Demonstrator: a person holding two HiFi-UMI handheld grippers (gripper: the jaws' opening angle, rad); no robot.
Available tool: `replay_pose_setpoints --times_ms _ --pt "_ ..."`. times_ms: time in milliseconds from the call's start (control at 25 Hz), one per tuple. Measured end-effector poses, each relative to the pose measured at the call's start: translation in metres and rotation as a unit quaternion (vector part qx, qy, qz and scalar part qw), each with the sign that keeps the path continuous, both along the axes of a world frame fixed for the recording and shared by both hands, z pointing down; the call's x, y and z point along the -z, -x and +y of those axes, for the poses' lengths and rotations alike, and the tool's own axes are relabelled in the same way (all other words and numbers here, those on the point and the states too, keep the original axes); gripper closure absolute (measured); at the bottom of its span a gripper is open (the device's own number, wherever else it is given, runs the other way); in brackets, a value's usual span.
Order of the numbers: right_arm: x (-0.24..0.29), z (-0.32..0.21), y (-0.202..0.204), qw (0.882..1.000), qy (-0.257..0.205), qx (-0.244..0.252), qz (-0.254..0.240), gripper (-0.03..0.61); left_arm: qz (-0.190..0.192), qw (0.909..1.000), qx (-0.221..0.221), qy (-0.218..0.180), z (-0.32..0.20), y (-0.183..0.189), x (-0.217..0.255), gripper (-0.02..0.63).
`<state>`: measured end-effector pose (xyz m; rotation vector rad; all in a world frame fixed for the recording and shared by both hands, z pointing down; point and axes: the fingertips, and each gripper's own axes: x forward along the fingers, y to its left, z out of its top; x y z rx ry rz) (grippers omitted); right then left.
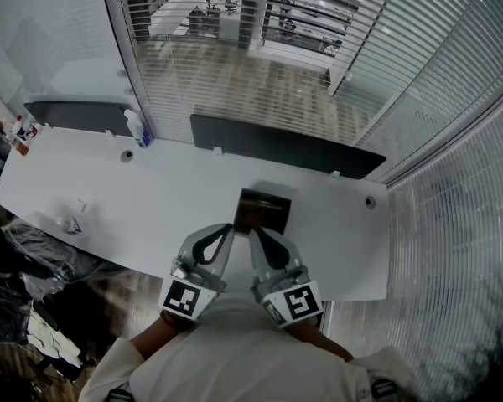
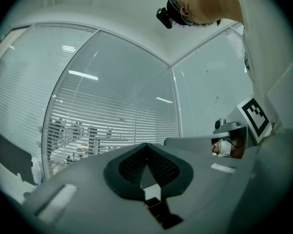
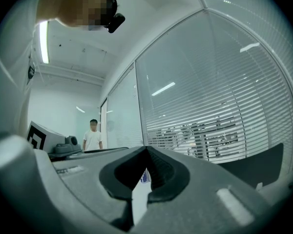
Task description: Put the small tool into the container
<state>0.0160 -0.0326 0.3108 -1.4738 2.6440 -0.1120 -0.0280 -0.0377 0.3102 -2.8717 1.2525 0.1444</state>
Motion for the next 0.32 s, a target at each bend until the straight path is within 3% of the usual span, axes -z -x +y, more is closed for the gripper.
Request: replay_pose_setpoints --times_ms 320 --pt "-0.0024 -0.0013 -0.0004 1.000 0.007 -0.002 -0.004 0.581 0.002 1.0000 -0.003 0.006 -0.0014 -0.0023 -0.0035 0.611"
